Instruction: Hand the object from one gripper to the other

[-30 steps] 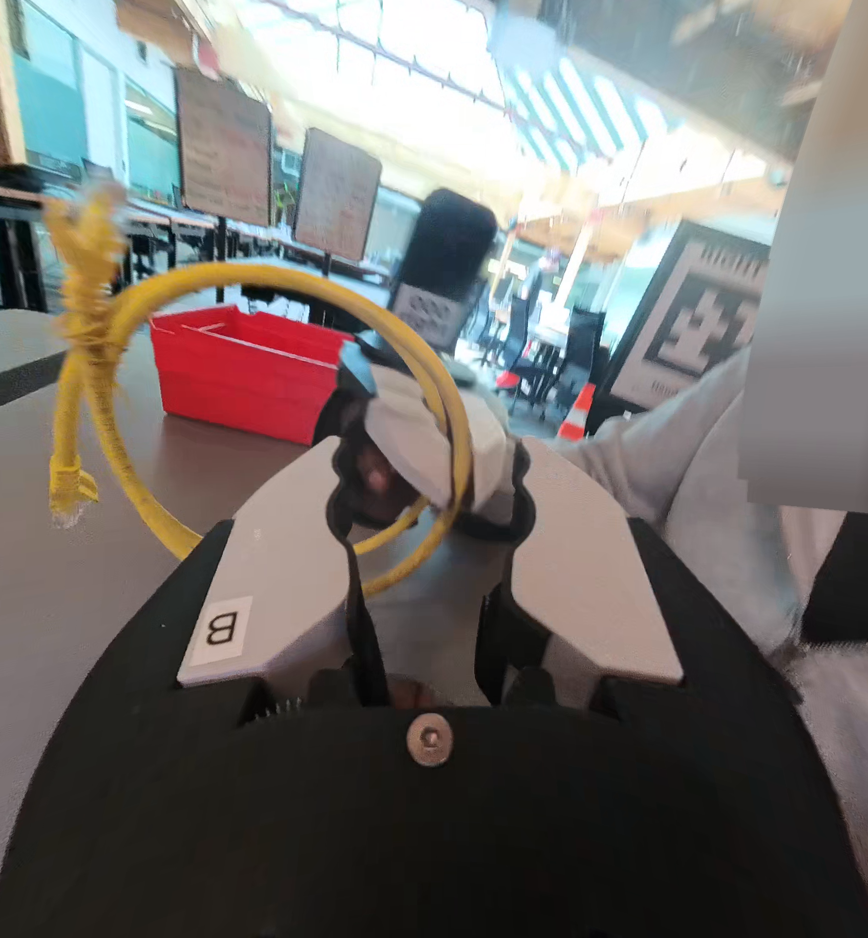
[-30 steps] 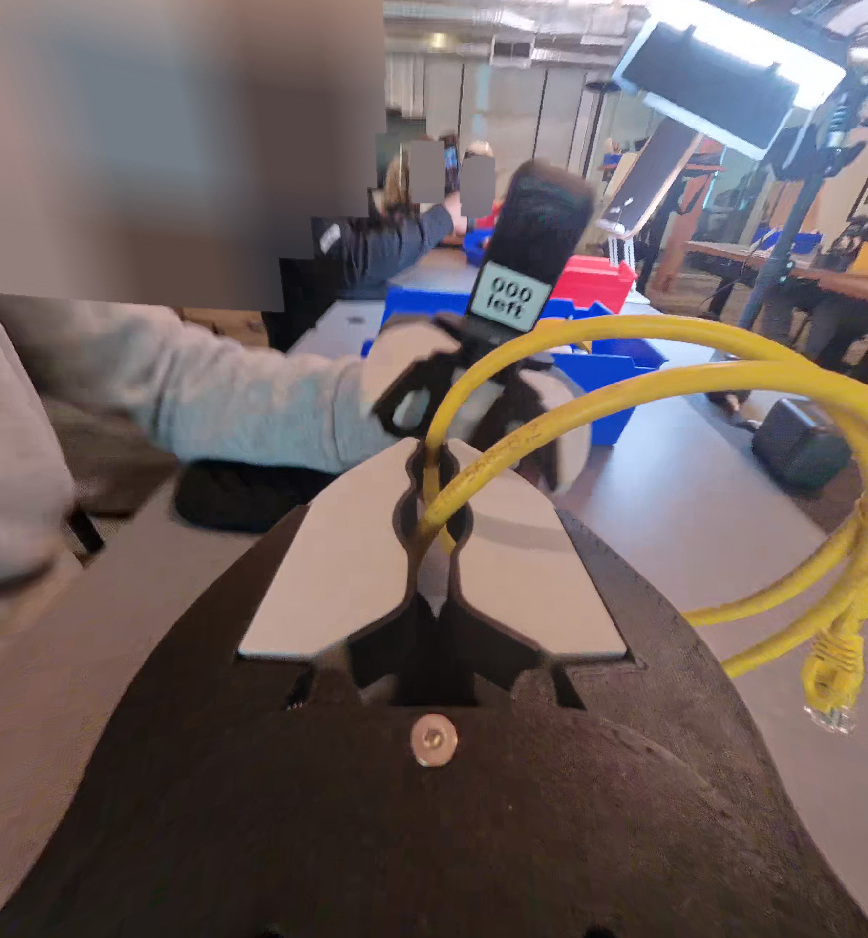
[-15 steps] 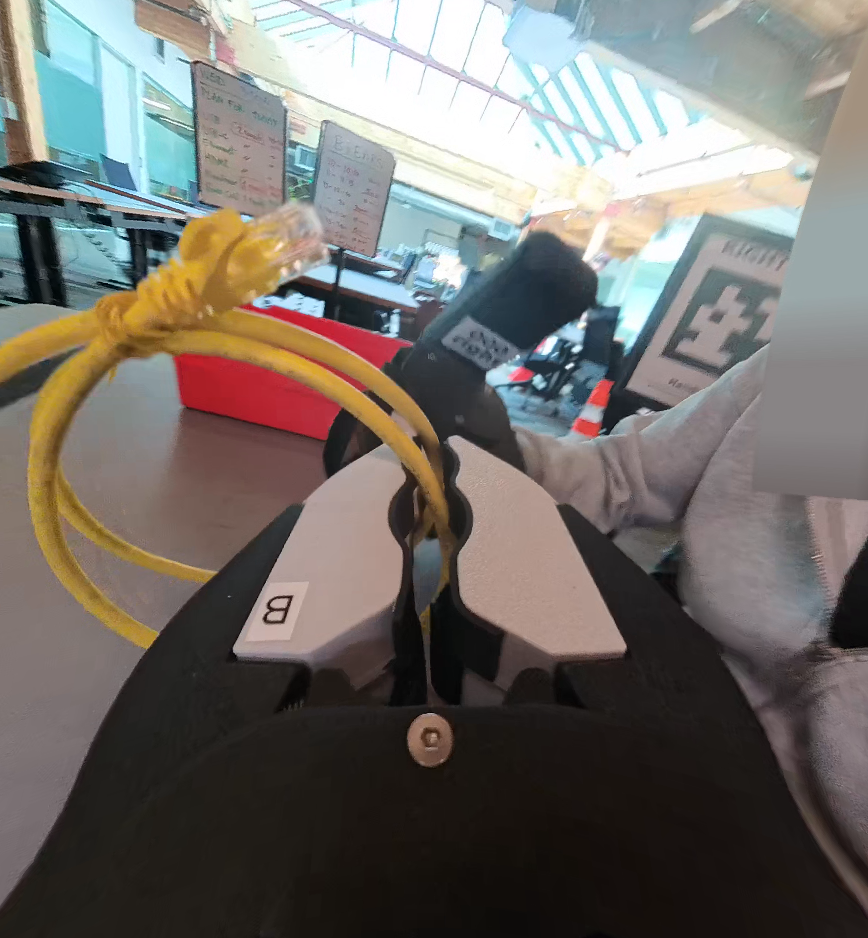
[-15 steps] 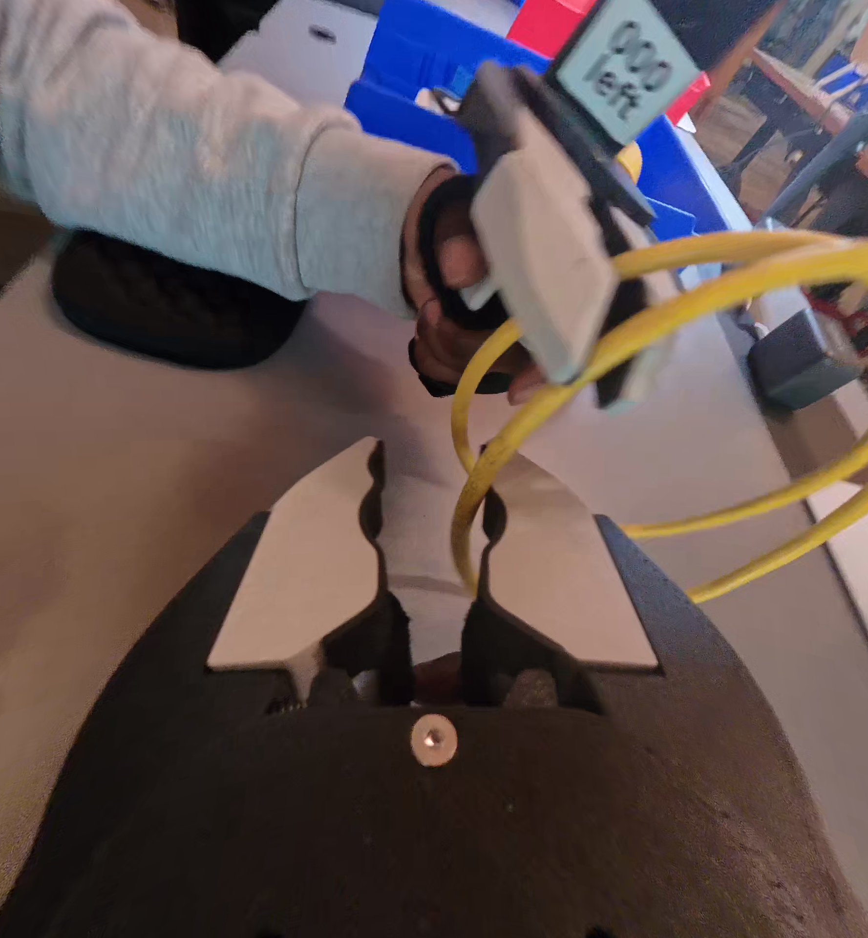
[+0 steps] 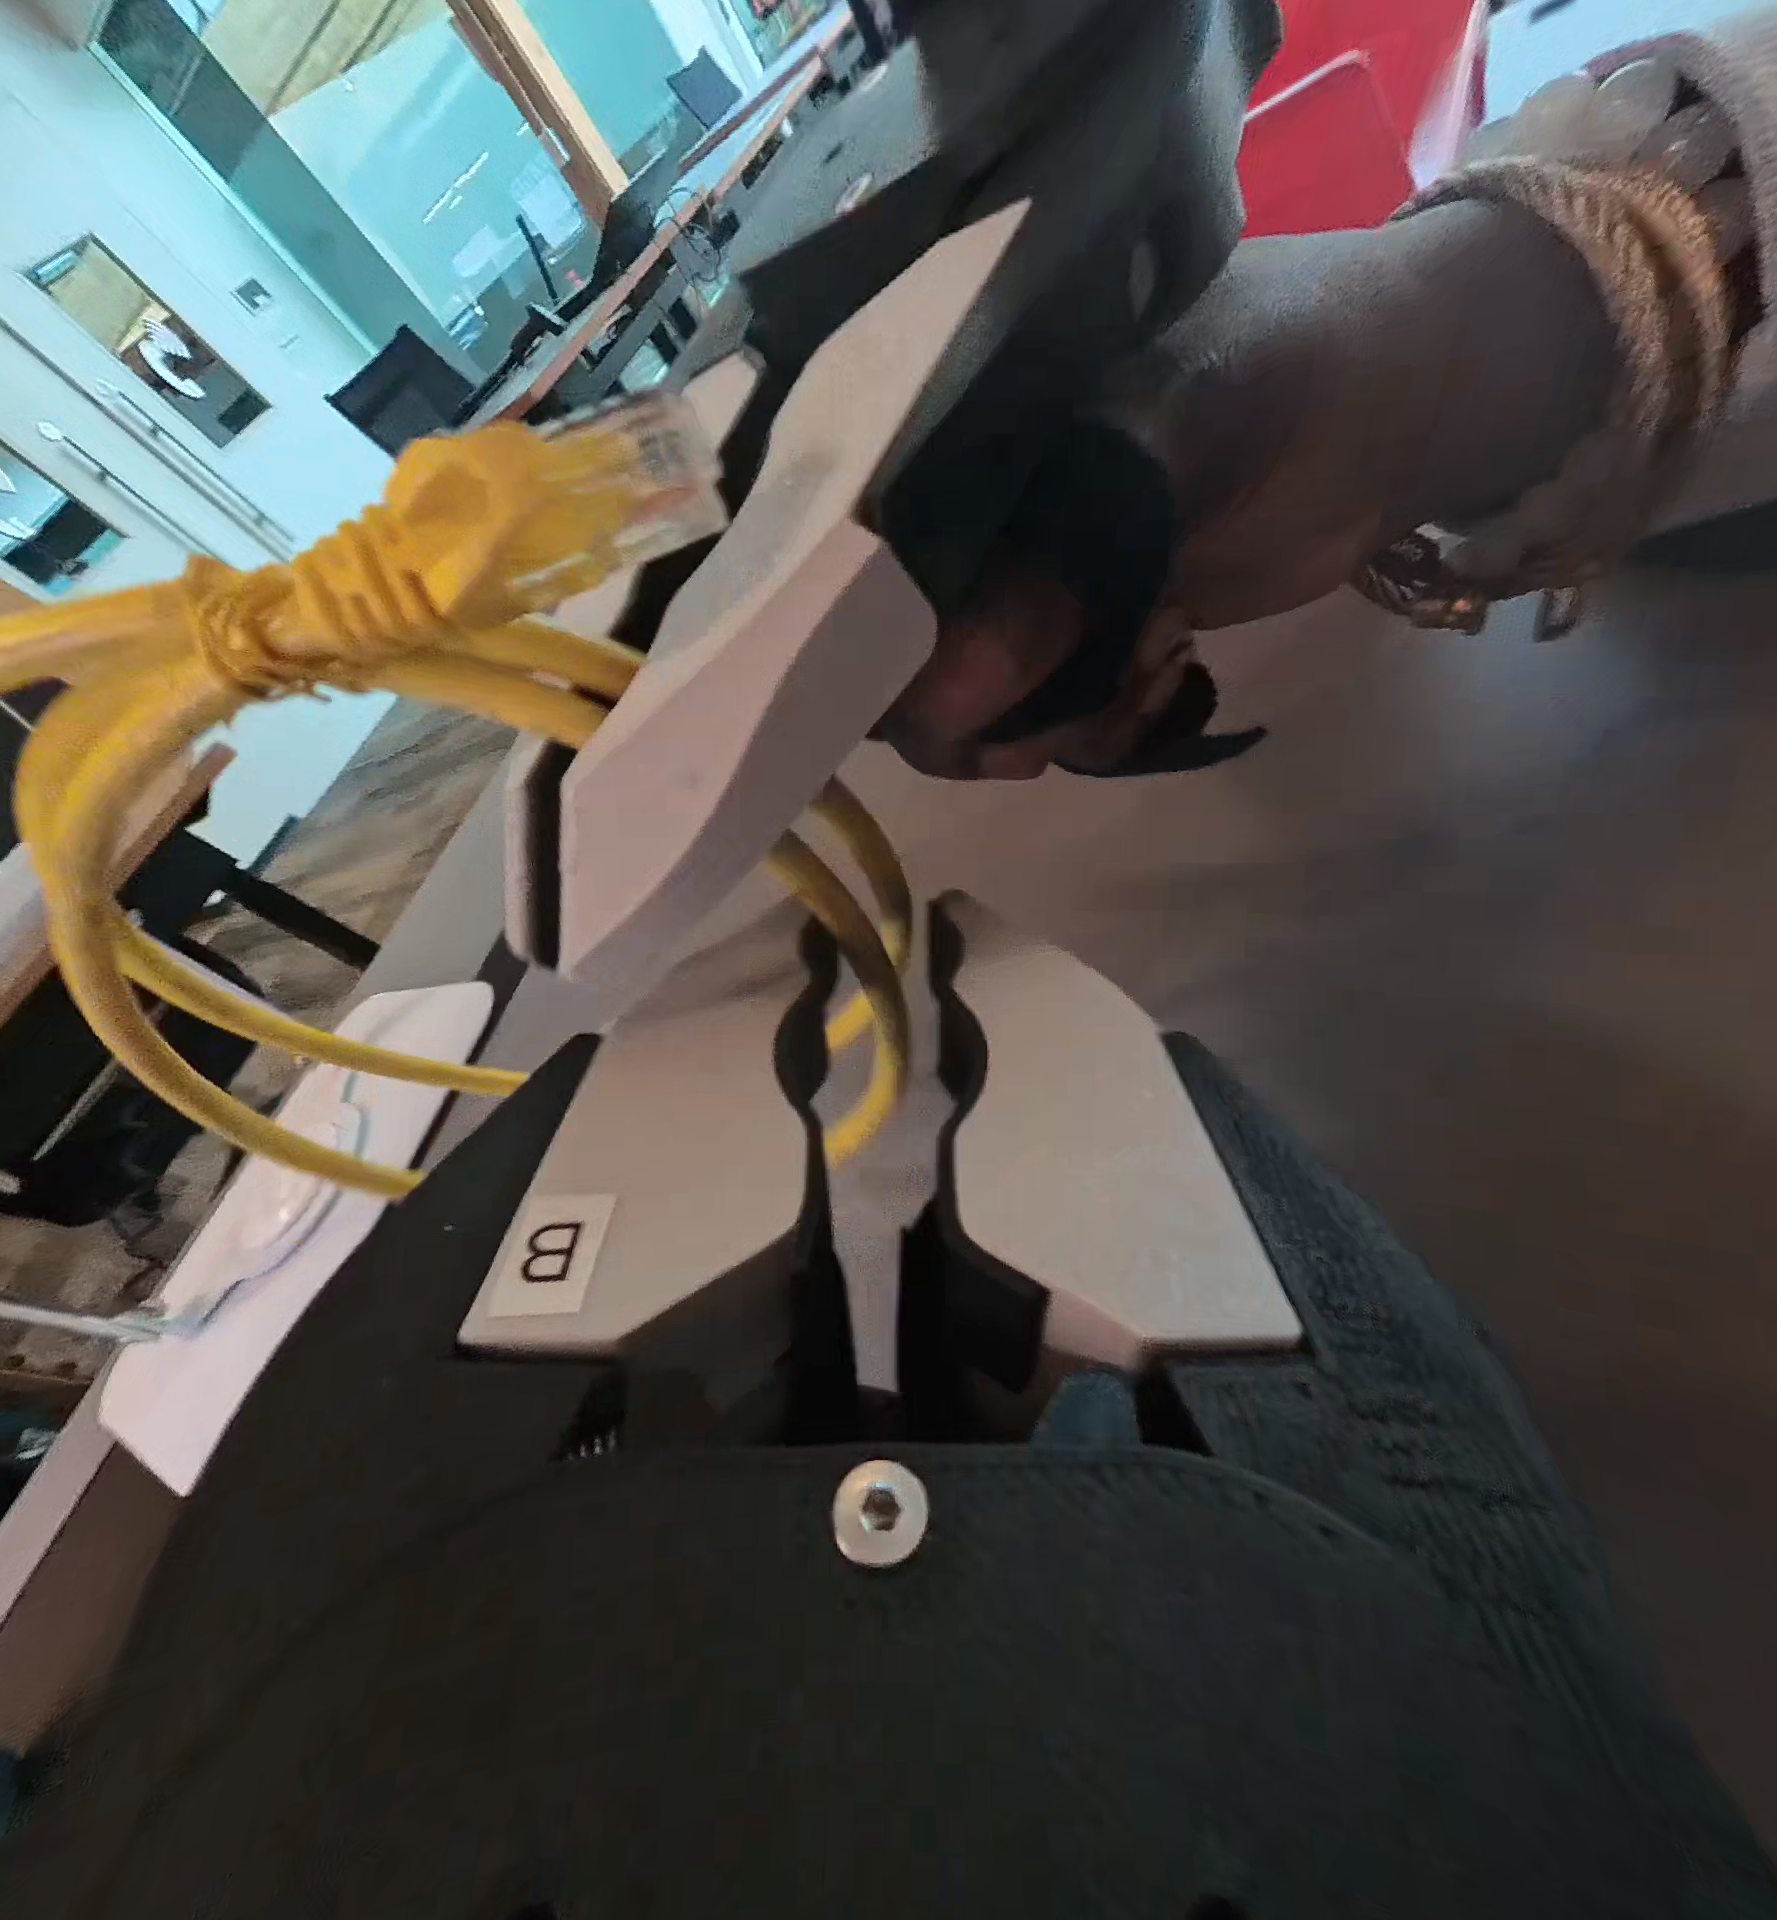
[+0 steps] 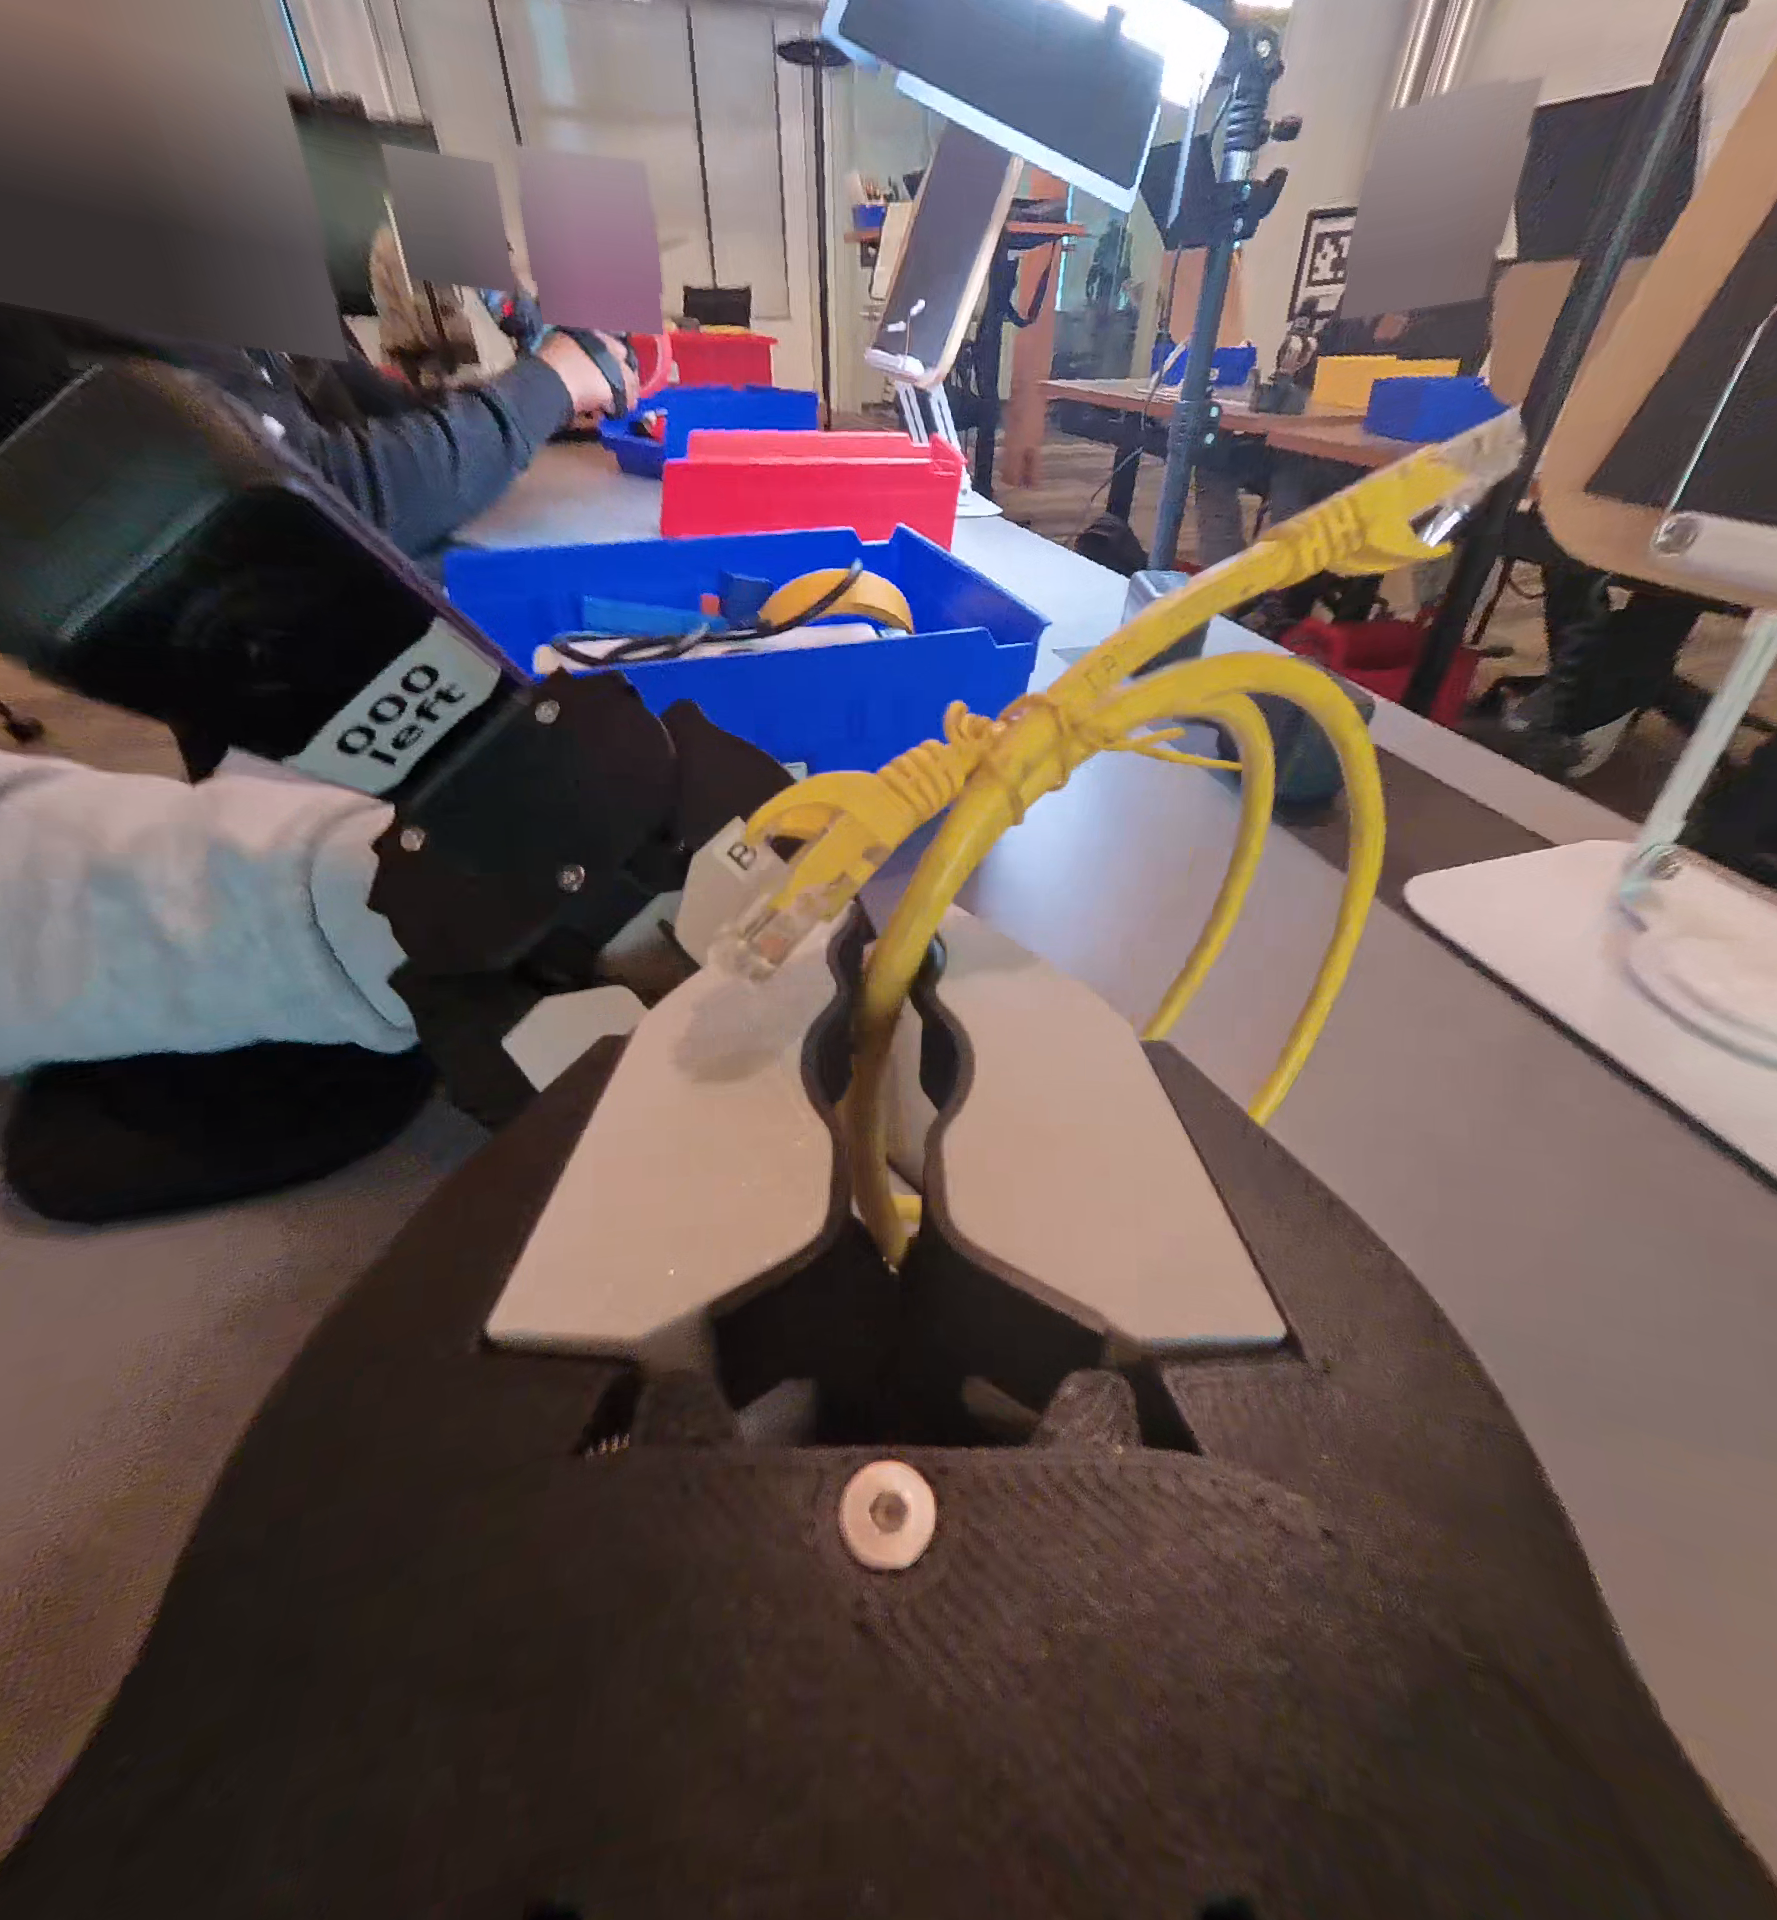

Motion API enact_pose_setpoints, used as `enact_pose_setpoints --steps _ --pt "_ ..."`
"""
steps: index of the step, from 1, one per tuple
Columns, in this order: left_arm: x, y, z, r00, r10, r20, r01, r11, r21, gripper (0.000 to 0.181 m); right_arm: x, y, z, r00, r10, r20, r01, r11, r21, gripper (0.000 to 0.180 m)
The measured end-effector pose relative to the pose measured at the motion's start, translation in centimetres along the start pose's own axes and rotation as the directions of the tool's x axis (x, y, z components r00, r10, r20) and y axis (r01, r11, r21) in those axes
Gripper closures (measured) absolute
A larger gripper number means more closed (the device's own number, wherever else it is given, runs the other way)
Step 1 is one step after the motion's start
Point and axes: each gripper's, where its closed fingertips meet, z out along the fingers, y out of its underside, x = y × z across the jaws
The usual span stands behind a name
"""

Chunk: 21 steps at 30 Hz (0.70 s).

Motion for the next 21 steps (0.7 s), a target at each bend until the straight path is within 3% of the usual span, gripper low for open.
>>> enact_pose_setpoints --steps 4,7,10,12,14,16,19,21 --pt "-1.7 -2.0 -2.1 0.984 -0.169 -0.052 0.176 0.964 0.199 0.145 1.0 -0.2 -1.3 0.995 -0.099 -0.024 0.099 0.995 -0.010 0.179" --pt "-5.7 -3.1 -4.8 0.943 -0.333 0.018 0.302 0.875 0.377 0.145 1.7 -0.4 -2.2 0.993 -0.118 -0.025 0.118 0.993 -0.012 0.179" --pt "-7.9 -2.0 -6.0 0.926 -0.353 0.130 0.280 0.877 0.391 0.145 1.2 -0.7 -2.2 0.994 -0.109 0.005 0.109 0.994 0.011 0.179" --pt "-7.1 -2.5 -5.8 0.893 -0.449 -0.019 0.417 0.812 0.407 0.147 1.1 -0.6 -1.9 0.993 -0.121 -0.003 0.121 0.993 0.011 0.179" --pt "-5.4 -3.9 -5.4 0.757 -0.577 -0.307 0.653 0.659 0.373 0.144 1.0 -0.5 -1.5 0.988 -0.153 -0.032 0.154 0.988 0.014 0.179" --pt "-4.8 -4.9 -5.2 0.608 -0.640 -0.470 0.793 0.516 0.324 0.135 0.9 -0.3 -1.0 0.978 -0.198 -0.065 0.199 0.980 0.012 0.179" --pt "-4.8 -5.9 -5.4 0.564 -0.644 -0.517 0.825 0.438 0.356 0.131 0.5 0.3 -0.3 0.949 -0.298 -0.105 0.297 0.954 -0.033 0.179" --pt "-5.1 -5.9 -5.6 0.584 -0.642 -0.497 0.812 0.440 0.385 0.153 0.1 0.8 0.3 0.925 -0.363 -0.111 0.357 0.931 -0.067 0.179"
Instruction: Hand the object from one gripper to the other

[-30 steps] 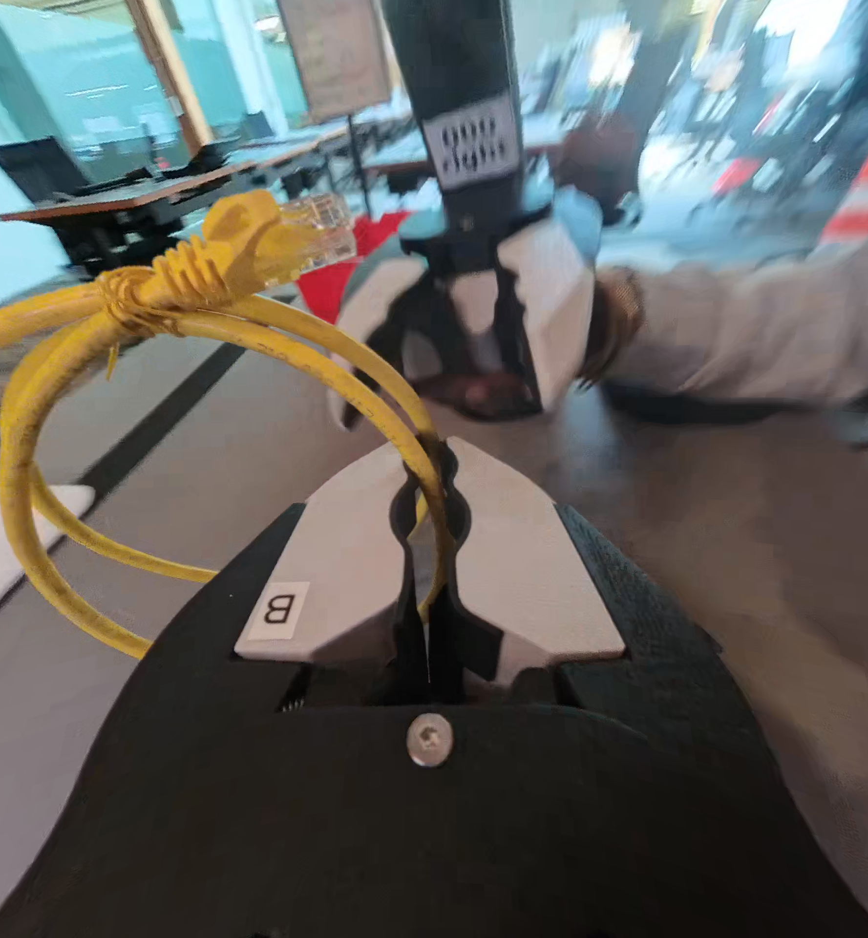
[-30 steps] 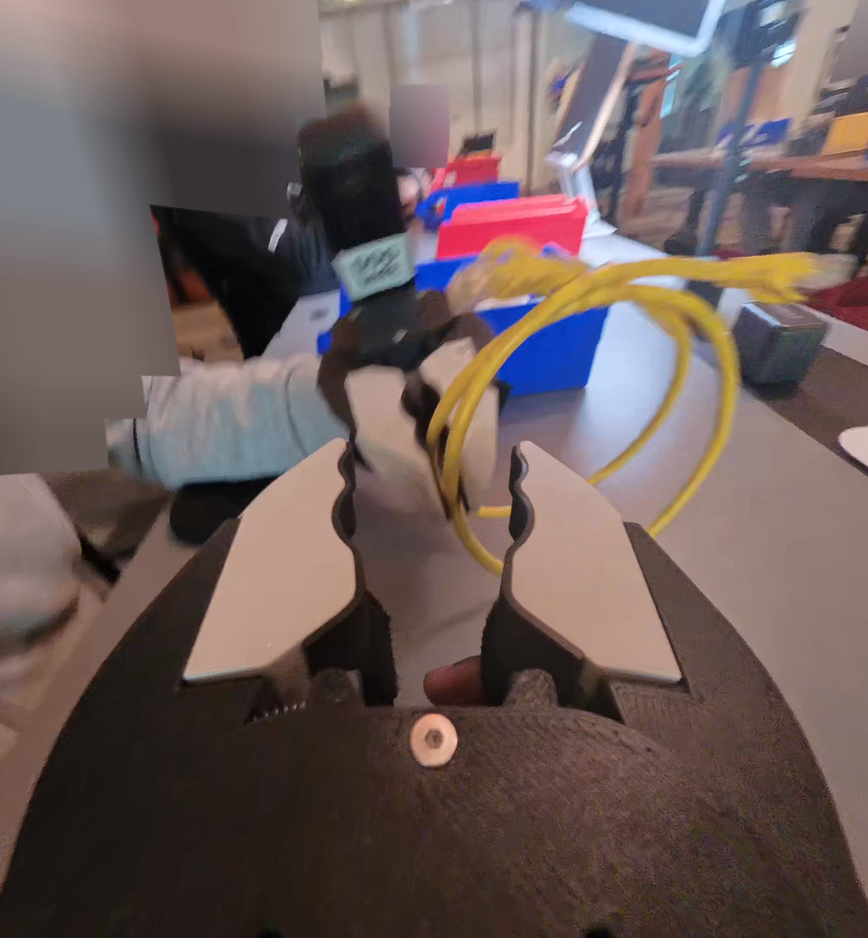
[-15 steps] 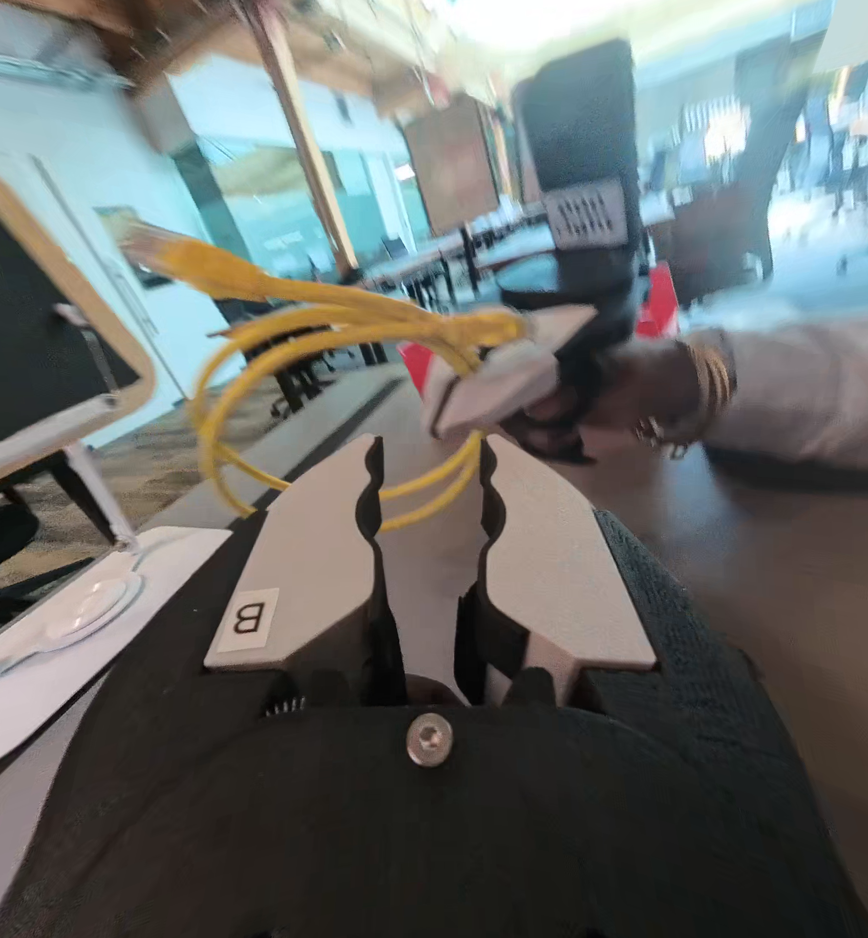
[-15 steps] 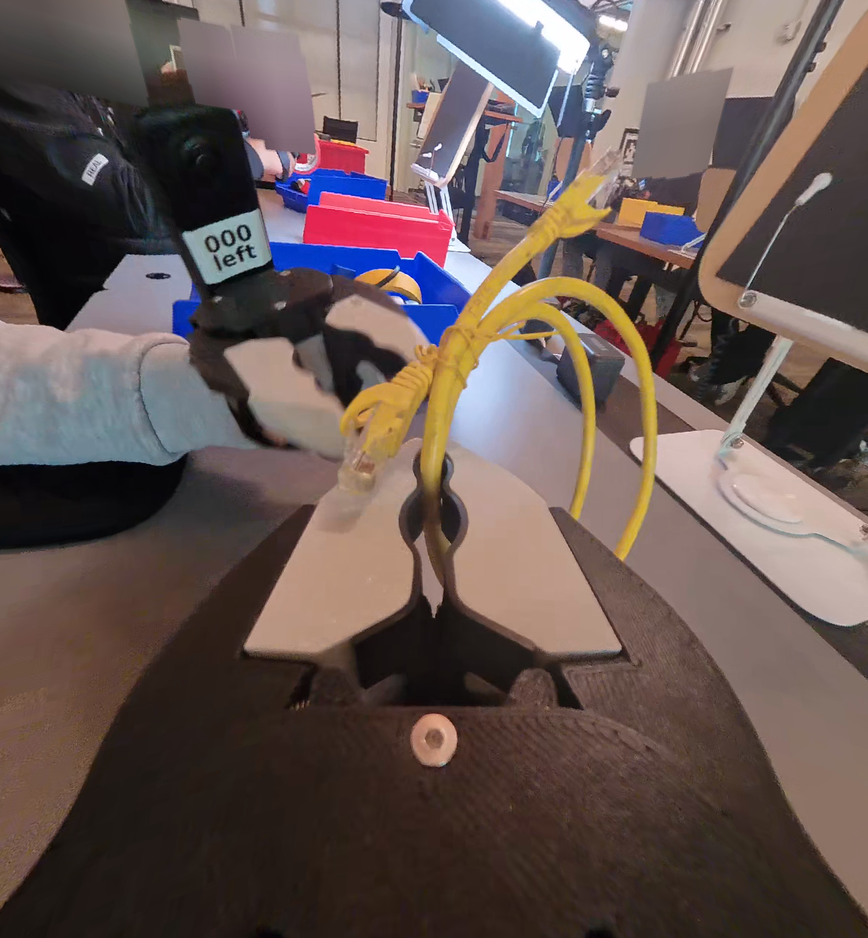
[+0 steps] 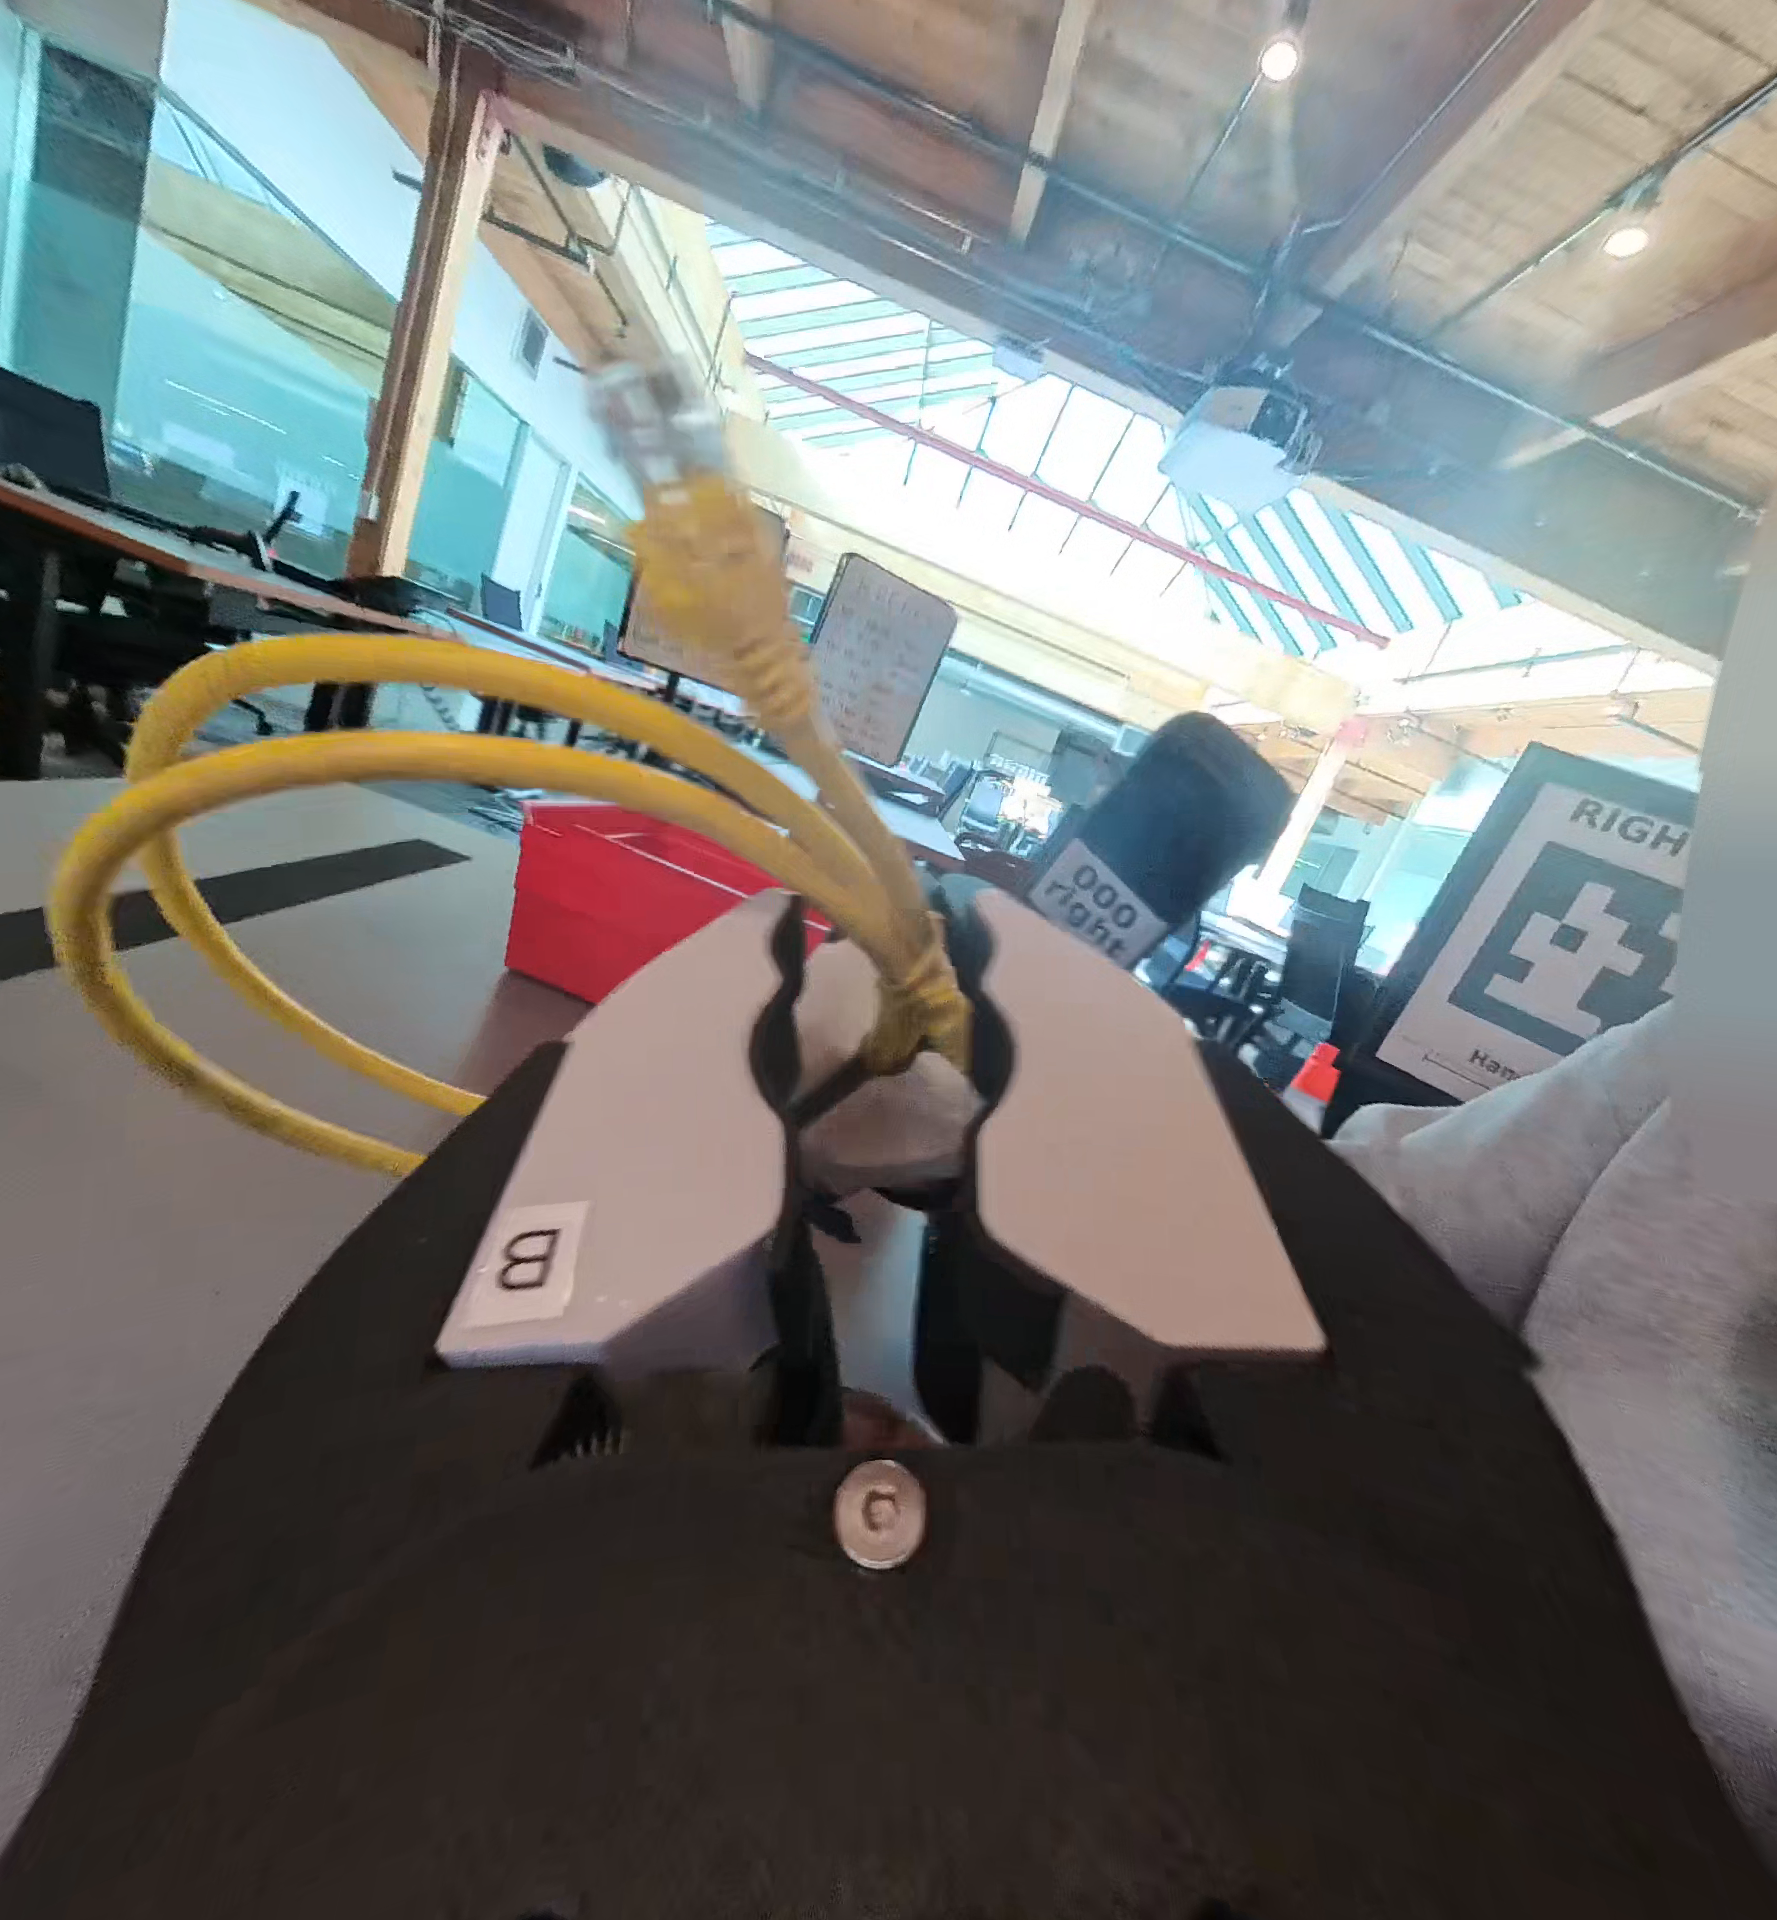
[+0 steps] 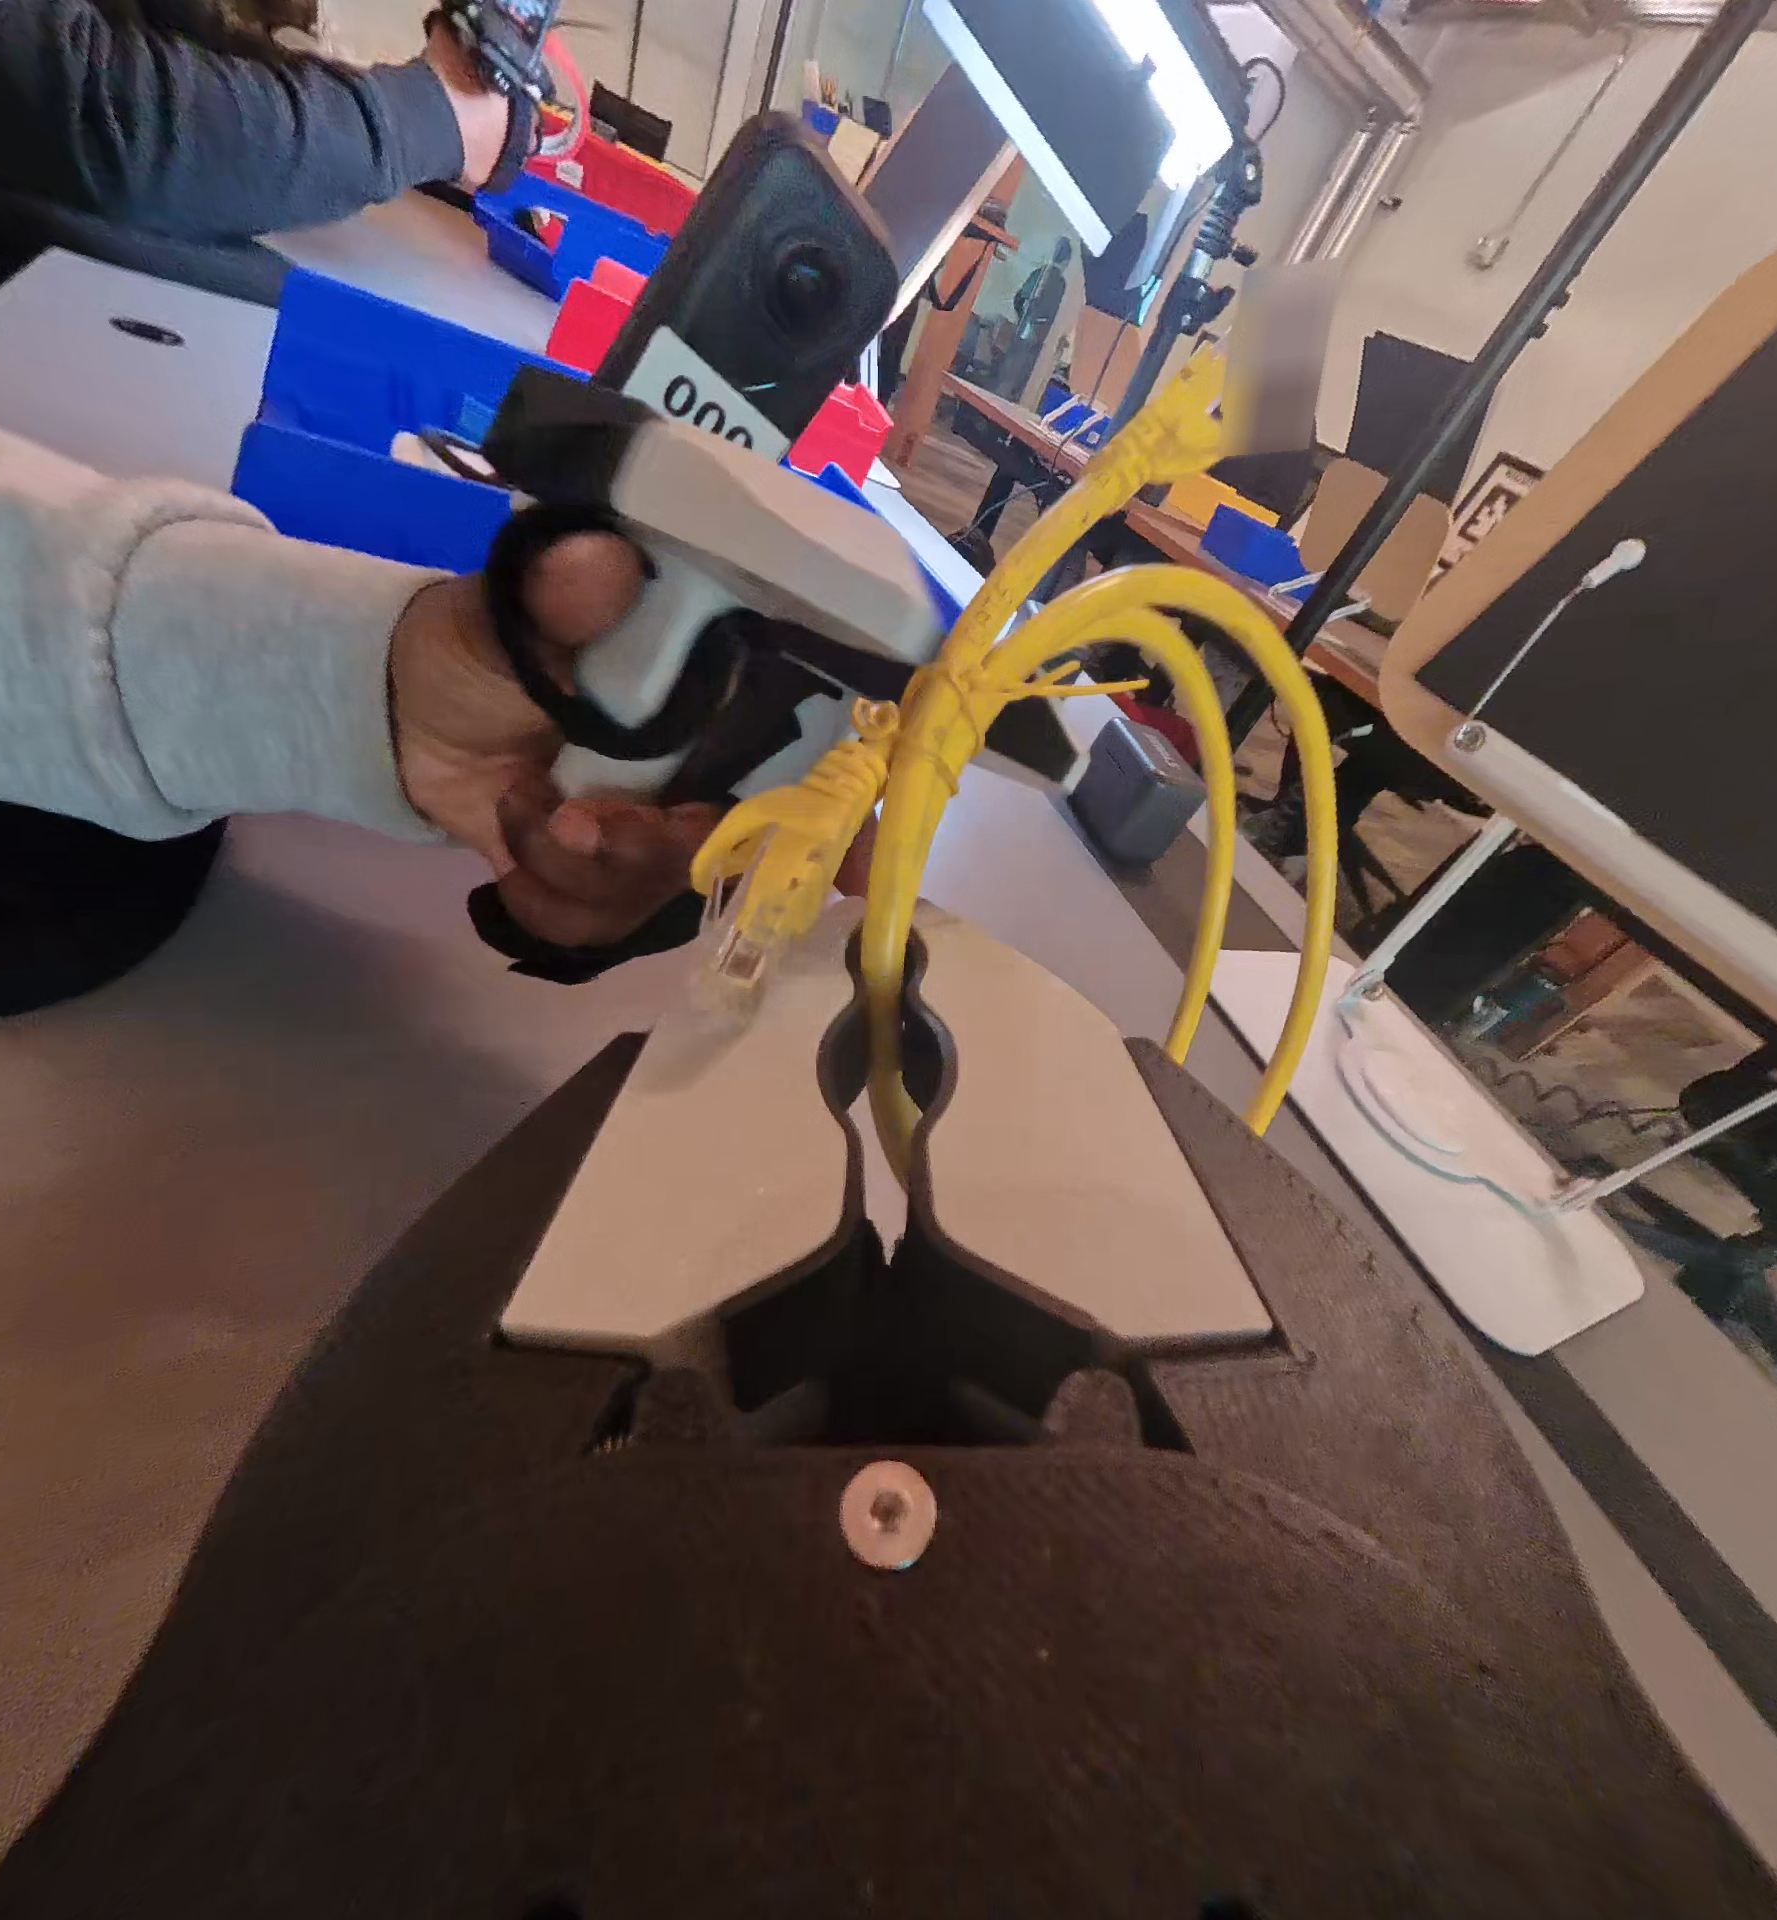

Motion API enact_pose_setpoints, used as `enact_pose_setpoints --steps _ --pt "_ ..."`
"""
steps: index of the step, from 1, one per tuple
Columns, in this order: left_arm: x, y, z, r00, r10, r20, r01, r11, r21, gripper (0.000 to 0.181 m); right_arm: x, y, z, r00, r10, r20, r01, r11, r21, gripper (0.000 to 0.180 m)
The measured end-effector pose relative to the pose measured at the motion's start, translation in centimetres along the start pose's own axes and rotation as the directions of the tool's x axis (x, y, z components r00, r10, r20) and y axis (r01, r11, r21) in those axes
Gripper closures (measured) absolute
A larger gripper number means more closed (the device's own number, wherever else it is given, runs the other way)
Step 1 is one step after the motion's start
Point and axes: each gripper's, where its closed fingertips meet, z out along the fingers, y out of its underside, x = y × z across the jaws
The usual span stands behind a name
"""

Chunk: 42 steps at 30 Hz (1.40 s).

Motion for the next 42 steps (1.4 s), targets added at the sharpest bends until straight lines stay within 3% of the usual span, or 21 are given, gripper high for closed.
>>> enact_pose_setpoints --steps 3,5,7,9,14,19,21,23,25,29,33,38,42 --pt "0.3 0.1 -0.3 0.999 0.037 -0.036 -0.038 0.999 -0.021 0.160 -0.8 0.0 0.3 0.998 -0.051 0.023 0.051 0.999 -0.009 0.177" --pt "0.2 -0.2 -0.5 0.998 0.067 -0.022 -0.067 0.998 -0.017 0.164 -1.5 0.7 0.2 0.994 -0.041 0.104 0.046 0.998 -0.047 0.154" --pt "-0.5 -0.2 -0.9 0.988 0.151 0.038 -0.150 0.988 -0.032 0.168 -1.9 1.8 -0.2 0.975 0.074 0.210 -0.051 0.992 -0.112 0.131" --pt "-1.3 -0.1 -1.3 0.968 0.237 0.083 -0.231 0.970 -0.072 0.169 -1.8 2.3 -0.7 0.932 0.232 0.278 -0.196 0.969 -0.150 0.120" --pt "-1.4 2.3 -1.2 0.945 0.324 0.046 -0.305 0.923 -0.236 0.169 0.0 -1.0 -1.5 0.820 0.459 0.341 -0.507 0.859 0.064 0.133" --pt "0.9 6.2 -0.4 0.952 0.272 -0.140 -0.305 0.876 -0.374 0.168 -0.7 -3.1 -1.6 0.731 0.519 0.443 -0.625 0.770 0.129 0.137" --pt "1.3 6.9 -0.4 0.952 0.256 -0.170 -0.304 0.864 -0.401 0.168 -1.7 -3.4 -1.6 0.687 0.519 0.508 -0.645 0.758 0.097 0.158" --pt "0.7 7.2 -0.6 0.958 0.249 -0.144 -0.287 0.860 -0.423 0.168 -2.0 -3.0 -1.3 0.722 0.496 0.483 -0.607 0.789 0.096 0.164" --pt "-0.4 7.2 -0.8 0.968 0.235 -0.093 -0.251 0.866 -0.433 0.163 -1.7 -2.2 -0.9 0.832 0.411 0.373 -0.477 0.873 0.102 0.165" --pt "-0.9 6.1 -1.2 0.988 0.142 -0.061 -0.155 0.904 -0.398 0.128 -0.8 0.0 0.1 0.977 0.171 0.124 -0.173 0.985 0.002 0.165" --pt "-0.6 3.8 -1.5 0.997 0.051 -0.066 -0.068 0.959 -0.274 0.116 -0.8 0.9 0.5 0.999 -0.004 0.044 0.007 0.997 -0.076 0.165" --pt "-1.0 0.8 -2.2 0.987 -0.141 -0.080 0.132 0.985 -0.112 0.115 -1.8 0.8 0.8 0.991 -0.125 0.054 0.130 0.987 -0.096 0.165" --pt "-1.1 1.7 -1.8 0.986 -0.156 -0.063 0.144 0.976 -0.164 0.125 -2.6 1.0 0.9 0.978 -0.191 0.084 0.200 0.974 -0.110 0.165"
